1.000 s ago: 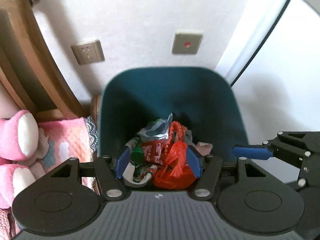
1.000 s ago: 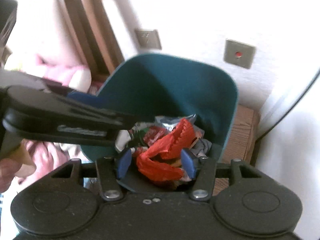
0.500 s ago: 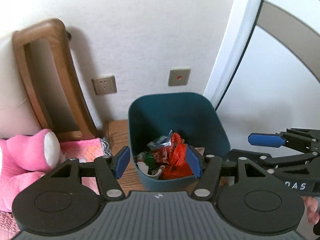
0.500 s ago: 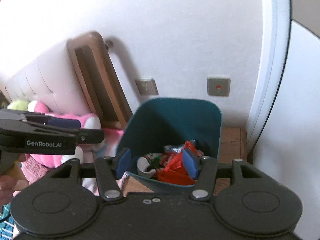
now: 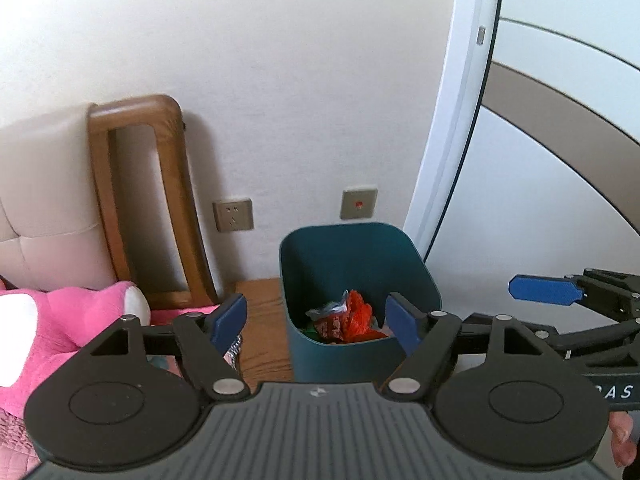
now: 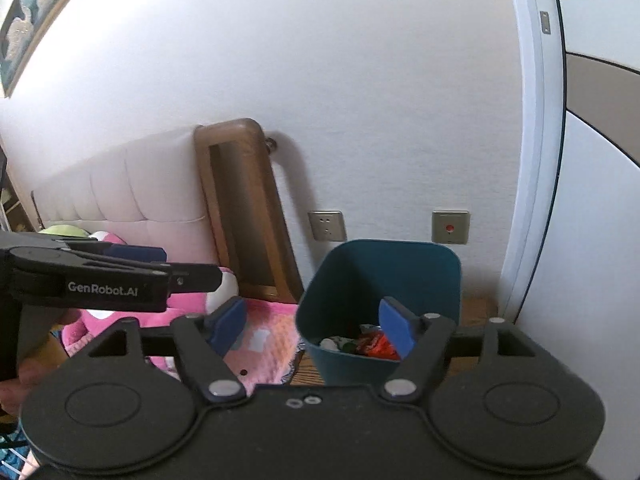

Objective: Collect trash

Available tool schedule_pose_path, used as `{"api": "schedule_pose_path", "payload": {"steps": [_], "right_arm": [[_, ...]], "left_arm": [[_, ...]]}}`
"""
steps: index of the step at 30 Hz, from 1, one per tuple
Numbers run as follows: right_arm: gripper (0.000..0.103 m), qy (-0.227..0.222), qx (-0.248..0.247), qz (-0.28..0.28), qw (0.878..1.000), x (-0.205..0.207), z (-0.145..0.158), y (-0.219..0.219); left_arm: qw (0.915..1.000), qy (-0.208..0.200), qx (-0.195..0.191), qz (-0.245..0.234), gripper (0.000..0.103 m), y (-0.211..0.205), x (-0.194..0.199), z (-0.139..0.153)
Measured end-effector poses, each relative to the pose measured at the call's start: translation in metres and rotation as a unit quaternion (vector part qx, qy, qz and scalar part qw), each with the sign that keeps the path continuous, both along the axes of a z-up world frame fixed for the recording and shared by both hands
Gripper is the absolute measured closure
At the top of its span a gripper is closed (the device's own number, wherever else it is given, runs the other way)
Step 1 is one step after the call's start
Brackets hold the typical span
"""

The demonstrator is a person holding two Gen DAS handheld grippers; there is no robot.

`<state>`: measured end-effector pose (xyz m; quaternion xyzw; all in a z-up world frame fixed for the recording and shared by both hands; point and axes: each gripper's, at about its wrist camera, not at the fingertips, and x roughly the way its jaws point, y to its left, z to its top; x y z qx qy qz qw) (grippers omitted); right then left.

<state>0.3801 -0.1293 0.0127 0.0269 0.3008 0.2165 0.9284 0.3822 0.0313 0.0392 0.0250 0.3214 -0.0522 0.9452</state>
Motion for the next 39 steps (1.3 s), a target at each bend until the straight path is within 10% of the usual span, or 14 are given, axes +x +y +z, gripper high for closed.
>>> {"api": "schedule_pose_path", "payload": {"steps": [9,13,39], "right_arm": [[0.018,-0.052,0.002,-0.018,0.998,-0.027,0.007,0.009],[0.015,-0.055,0.000,-0.021,0.998,-0.029,0.006,0.011],[0.010,-0.060,0.012,-0.044,0.997,-0.039,0.006,0.011]], "left_arm": [[0.9997,-0.021,-0.004,0.014,0.021,0.012,-0.023,-0.001],[0.9995,-0.019,-0.020,0.016,0.002,0.019,-0.027,-0.003],[0.9992,-0.035,-0.012,0.015,0.002,0.022,-0.039,0.002]]}}
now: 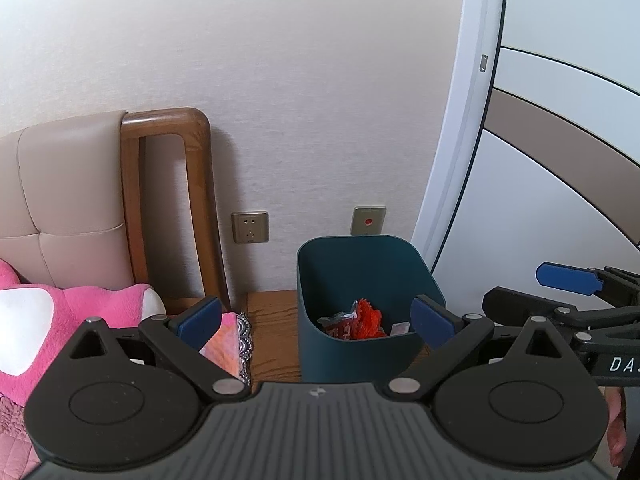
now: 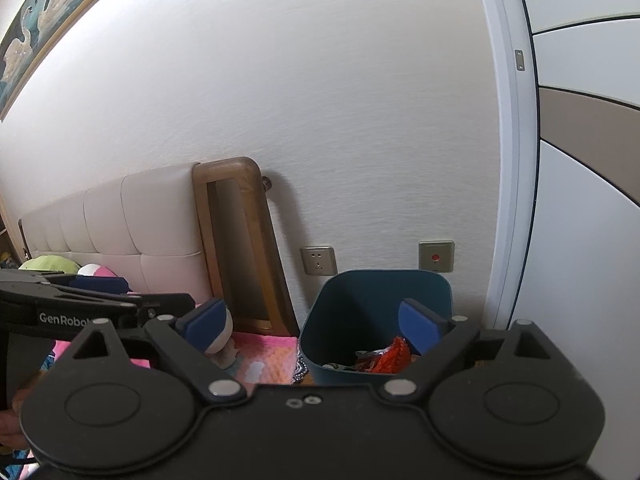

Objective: Collect trash

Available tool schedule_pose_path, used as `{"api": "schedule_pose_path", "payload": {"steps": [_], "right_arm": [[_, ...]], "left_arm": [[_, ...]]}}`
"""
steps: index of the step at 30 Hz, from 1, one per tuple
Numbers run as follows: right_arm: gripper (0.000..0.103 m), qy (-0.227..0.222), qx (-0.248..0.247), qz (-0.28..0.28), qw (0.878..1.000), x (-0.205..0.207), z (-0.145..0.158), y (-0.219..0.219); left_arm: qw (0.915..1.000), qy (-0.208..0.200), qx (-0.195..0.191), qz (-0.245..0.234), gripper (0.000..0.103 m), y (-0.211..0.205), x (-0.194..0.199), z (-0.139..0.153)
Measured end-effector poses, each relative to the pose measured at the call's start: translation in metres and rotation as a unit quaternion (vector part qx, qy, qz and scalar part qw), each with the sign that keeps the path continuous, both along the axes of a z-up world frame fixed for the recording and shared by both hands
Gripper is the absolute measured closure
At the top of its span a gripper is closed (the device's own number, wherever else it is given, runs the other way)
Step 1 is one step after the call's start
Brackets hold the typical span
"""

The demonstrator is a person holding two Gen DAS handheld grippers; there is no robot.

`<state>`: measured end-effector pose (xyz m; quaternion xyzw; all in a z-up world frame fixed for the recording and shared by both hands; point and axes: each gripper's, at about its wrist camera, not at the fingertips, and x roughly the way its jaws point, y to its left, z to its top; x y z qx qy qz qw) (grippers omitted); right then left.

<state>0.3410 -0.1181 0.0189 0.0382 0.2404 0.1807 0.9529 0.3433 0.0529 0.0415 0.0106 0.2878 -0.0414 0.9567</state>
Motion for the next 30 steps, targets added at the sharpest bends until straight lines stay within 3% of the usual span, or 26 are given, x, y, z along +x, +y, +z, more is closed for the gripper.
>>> {"api": "schedule_pose_path", "payload": {"steps": [30], "right_arm": [[0.008,0.006,0.003,-0.021,1.000,-0.0065,0.0026,-0.0071]], "left_arm": [[1.0000,-0.003,0.003,-0.009,0.002,0.0069,-0.0098,0.0056]]}}
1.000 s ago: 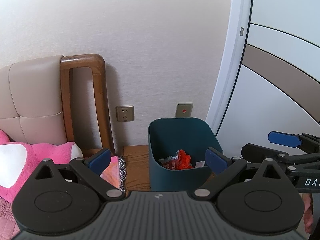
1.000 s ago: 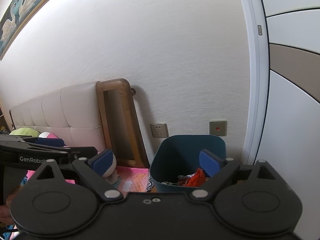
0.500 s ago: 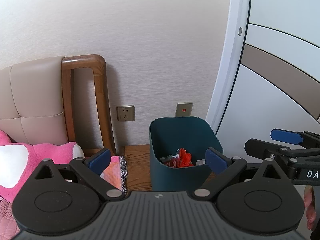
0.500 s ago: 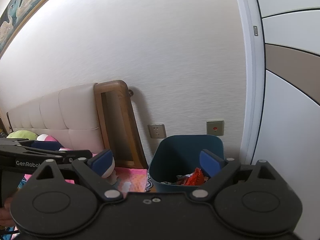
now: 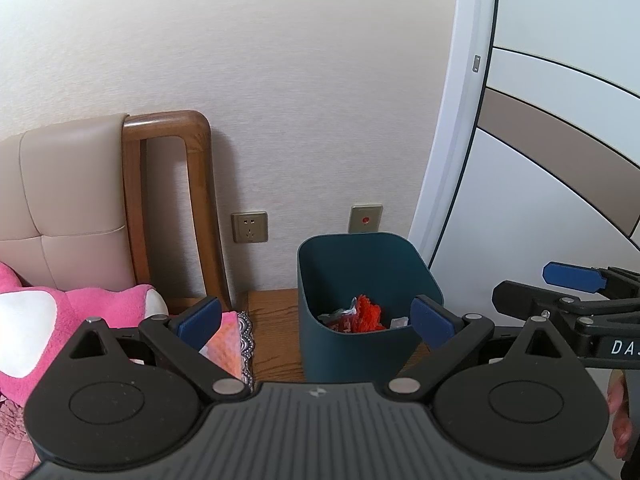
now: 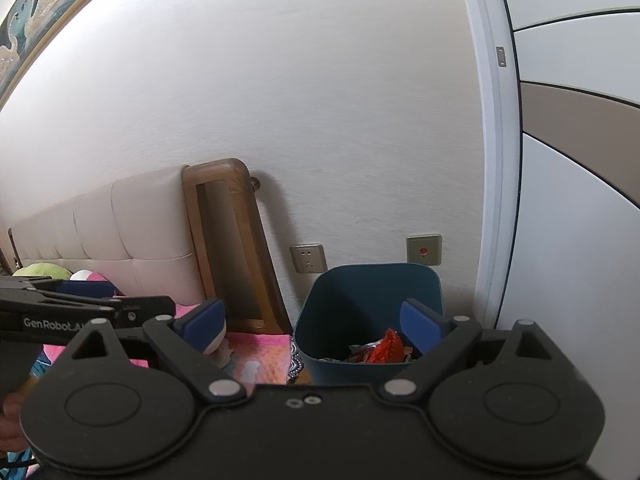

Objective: Collect trash

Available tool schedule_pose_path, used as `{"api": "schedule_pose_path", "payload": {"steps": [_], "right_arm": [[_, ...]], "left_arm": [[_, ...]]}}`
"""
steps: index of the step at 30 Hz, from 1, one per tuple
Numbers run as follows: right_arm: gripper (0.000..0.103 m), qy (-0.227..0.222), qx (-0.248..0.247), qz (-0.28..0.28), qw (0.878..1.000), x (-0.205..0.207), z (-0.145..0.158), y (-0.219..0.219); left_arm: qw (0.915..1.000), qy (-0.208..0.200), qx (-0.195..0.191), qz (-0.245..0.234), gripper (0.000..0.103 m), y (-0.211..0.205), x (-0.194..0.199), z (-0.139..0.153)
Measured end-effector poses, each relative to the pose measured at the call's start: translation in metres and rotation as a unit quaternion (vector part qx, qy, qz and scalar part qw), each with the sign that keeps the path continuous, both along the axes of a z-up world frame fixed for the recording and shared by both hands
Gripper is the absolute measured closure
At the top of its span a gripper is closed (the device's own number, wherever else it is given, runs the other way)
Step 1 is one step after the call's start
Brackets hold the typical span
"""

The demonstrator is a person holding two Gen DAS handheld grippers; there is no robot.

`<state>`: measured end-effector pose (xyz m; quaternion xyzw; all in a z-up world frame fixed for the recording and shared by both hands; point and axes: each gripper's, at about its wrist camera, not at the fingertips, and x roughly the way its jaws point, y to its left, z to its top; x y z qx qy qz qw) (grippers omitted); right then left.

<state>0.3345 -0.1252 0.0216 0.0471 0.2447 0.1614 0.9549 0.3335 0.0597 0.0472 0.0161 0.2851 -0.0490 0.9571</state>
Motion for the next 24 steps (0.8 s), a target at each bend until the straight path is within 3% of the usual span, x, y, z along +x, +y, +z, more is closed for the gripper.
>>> {"api": "schedule_pose_path", "payload": {"steps": [16,24], "right_arm": [[0.008,0.005,-0.004,-0.013,1.000,-0.0066,-0.0016,0.0009],[0.008,0.008,-0.005,-0.018,1.000,-0.0087,-0.0026,0.0007]], "left_arm": [[0.9998,-0.012,0.003,-0.019,0.002,-0.0031,-0.0072,0.0010],[0.9996,0.001,-0.002,-0.029,0.002,-0.0060,-0.0041,-0.0020]]}}
